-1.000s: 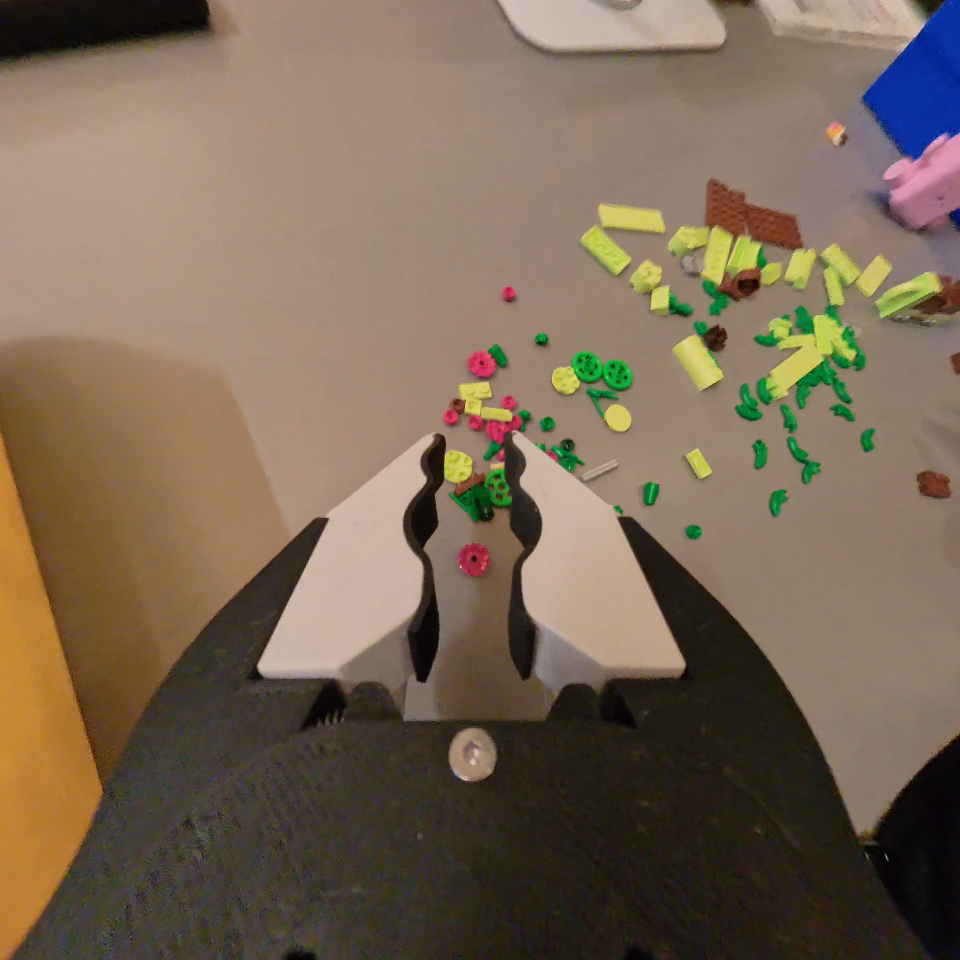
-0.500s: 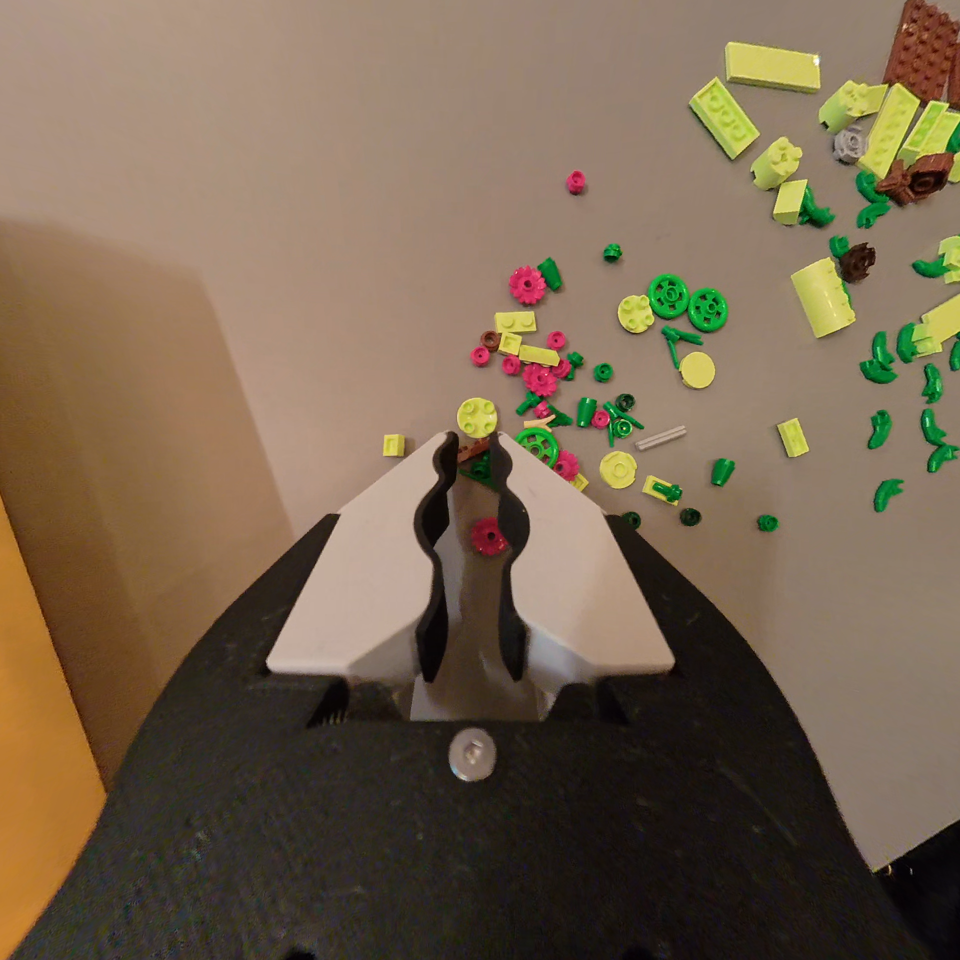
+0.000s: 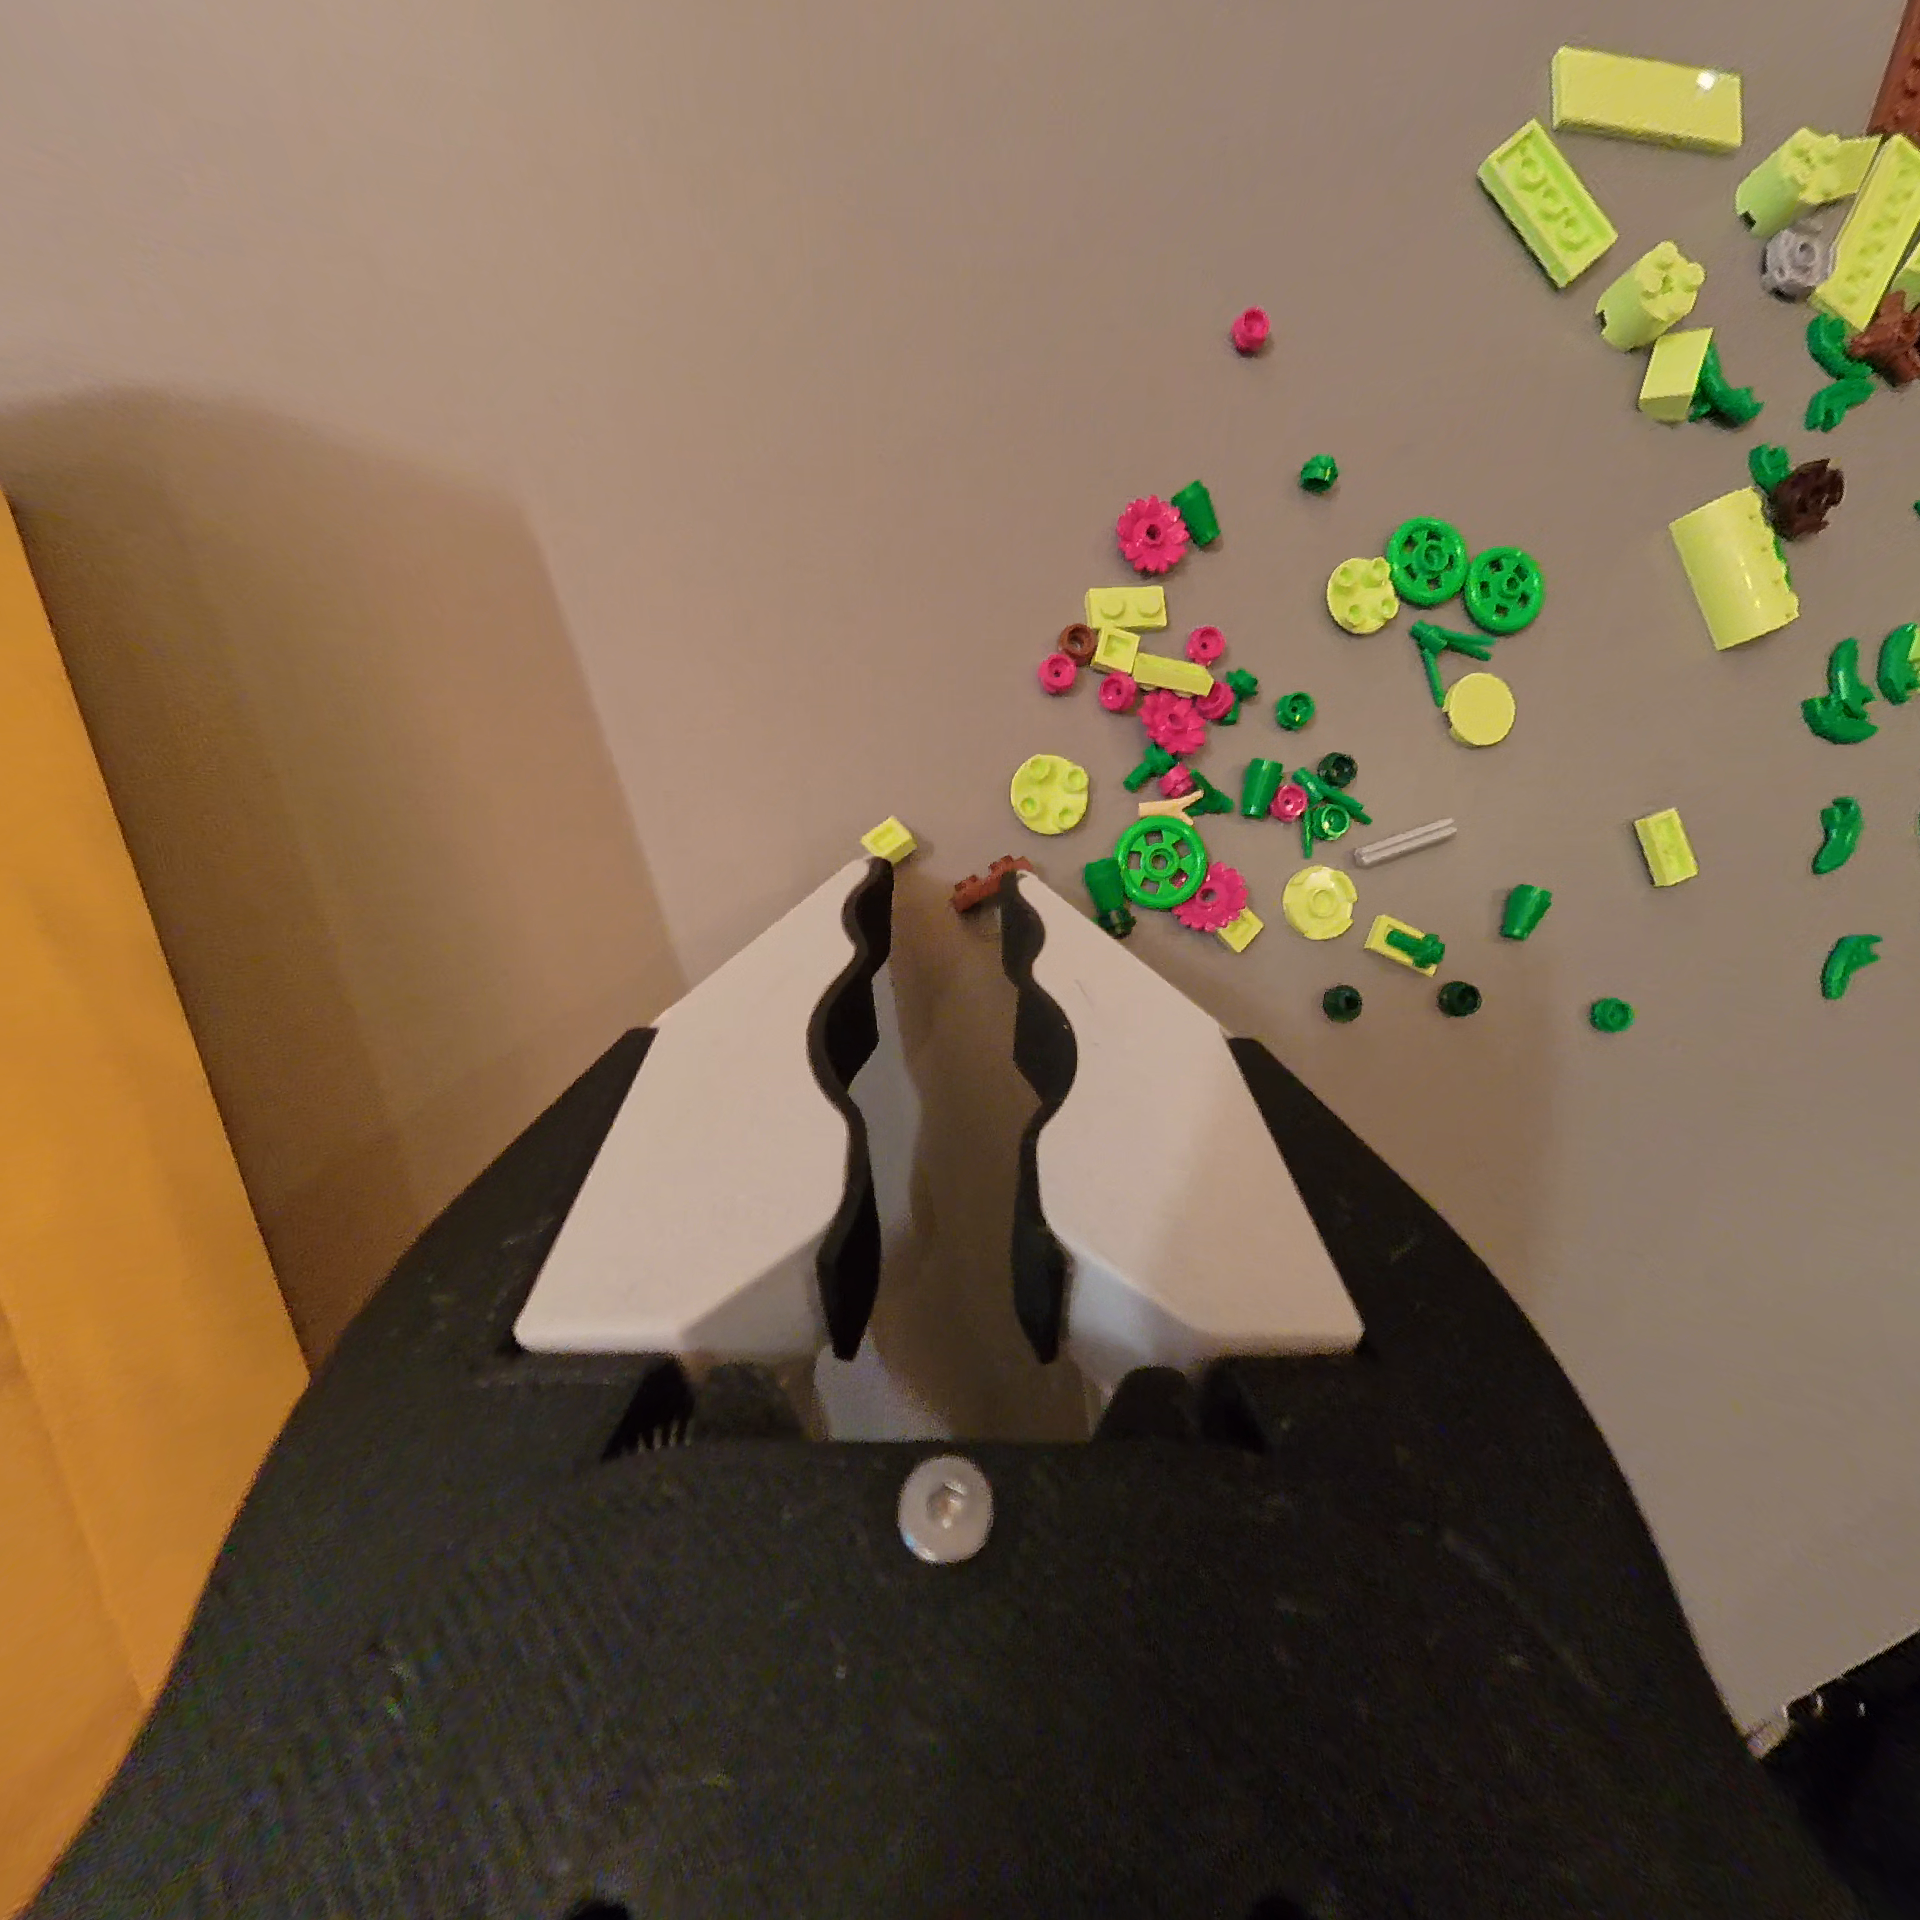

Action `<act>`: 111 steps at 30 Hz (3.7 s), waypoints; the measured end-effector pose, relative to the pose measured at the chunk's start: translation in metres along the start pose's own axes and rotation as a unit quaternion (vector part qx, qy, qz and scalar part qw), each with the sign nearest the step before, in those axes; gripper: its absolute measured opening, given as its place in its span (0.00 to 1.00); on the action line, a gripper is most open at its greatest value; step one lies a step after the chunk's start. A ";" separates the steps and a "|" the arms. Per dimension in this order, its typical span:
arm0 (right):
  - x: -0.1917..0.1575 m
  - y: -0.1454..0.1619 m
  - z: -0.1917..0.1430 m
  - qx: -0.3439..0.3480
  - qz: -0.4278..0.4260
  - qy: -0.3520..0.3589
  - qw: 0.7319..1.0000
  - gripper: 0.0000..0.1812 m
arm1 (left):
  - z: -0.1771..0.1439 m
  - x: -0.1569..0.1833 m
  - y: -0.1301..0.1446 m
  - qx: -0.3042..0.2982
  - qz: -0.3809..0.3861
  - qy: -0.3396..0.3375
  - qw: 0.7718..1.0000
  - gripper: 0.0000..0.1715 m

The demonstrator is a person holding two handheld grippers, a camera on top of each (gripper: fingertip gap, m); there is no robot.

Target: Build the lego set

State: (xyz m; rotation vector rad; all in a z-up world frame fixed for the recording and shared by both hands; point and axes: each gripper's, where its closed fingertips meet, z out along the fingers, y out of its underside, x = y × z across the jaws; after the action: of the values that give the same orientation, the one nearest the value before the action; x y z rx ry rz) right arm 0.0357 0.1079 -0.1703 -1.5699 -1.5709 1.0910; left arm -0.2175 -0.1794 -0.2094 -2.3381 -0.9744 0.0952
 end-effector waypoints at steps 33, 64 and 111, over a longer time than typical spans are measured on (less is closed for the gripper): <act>-0.002 0.000 0.001 -0.003 0.002 -0.009 1.000 0.07 | 0.005 0.012 -0.012 0.039 0.045 0.021 0.998 0.04; -0.114 -0.076 -0.043 0.171 -0.328 -0.128 0.920 0.07 | -0.099 0.352 -0.007 -0.071 -0.108 0.758 0.640 0.03; -0.049 0.058 -0.013 -0.173 -0.149 -0.172 0.958 0.09 | 0.032 0.364 0.045 -0.014 0.412 0.423 0.807 0.09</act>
State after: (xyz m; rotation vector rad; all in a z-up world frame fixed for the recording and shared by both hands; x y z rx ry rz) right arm 0.0763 0.0568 -0.2114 -1.3369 -2.2526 0.9937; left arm 0.0666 0.0547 -0.2042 -2.2611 0.4943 -0.5789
